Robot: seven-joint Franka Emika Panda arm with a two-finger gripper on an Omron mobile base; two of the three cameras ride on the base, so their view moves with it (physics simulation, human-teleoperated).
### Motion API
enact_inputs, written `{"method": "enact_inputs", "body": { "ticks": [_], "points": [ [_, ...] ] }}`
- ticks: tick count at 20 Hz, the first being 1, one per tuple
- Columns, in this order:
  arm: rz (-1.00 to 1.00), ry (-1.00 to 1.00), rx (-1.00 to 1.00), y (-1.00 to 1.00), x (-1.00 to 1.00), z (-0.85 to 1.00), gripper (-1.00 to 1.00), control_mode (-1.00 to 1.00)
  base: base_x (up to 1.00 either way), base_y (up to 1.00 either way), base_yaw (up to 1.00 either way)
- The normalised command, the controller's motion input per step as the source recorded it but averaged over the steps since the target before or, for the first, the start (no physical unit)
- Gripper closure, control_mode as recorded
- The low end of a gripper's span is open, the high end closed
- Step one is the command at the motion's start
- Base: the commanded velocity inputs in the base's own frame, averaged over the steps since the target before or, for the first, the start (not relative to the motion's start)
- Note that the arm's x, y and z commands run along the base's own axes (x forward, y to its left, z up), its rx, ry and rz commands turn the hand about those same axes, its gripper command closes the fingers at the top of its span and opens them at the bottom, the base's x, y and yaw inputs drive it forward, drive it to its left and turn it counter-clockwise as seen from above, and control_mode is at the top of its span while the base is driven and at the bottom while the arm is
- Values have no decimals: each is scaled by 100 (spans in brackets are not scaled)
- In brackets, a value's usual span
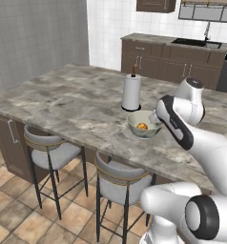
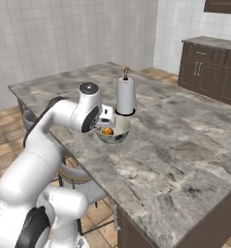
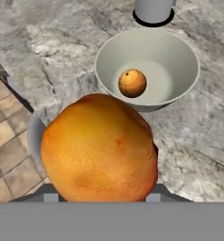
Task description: Retrieve the orange and peach from the fridge and place them into the bowl on the dining table.
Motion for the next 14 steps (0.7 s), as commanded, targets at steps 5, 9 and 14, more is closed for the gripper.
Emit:
{"method": "enact_inputs", "body": {
  "ticks": [5, 9, 14],
  "points": [
    [-2, 0, 0, 0, 31, -19, 100, -100, 0, 0, 0],
    [-2, 0, 0, 0, 29, -21, 100, -100, 0, 0, 0],
    [-1, 0, 0, 0, 25, -19, 100, -100, 0, 0, 0]
  ]
}}
